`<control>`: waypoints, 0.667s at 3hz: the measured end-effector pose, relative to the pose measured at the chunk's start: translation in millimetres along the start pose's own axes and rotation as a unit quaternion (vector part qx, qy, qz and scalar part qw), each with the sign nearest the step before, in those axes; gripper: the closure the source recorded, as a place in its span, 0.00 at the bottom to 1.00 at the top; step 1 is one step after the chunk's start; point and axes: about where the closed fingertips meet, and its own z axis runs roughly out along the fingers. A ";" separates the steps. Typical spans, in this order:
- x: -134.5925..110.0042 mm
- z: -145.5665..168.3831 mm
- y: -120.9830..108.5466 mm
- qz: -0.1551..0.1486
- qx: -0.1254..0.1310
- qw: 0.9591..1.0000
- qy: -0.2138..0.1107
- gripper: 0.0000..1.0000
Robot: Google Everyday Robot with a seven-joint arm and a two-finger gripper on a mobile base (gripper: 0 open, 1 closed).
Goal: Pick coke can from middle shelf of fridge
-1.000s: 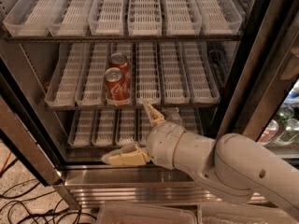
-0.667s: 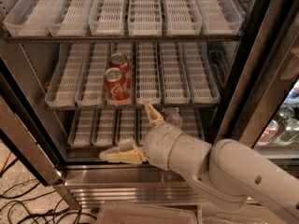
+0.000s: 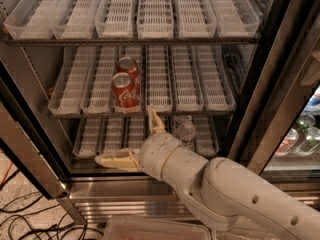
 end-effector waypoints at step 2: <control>4.7 2.5 -9.2 0.005 0.014 1.000 0.003 0.00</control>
Offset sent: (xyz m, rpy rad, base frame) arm 0.0058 -0.0067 -0.0037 0.0080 0.0082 -0.0309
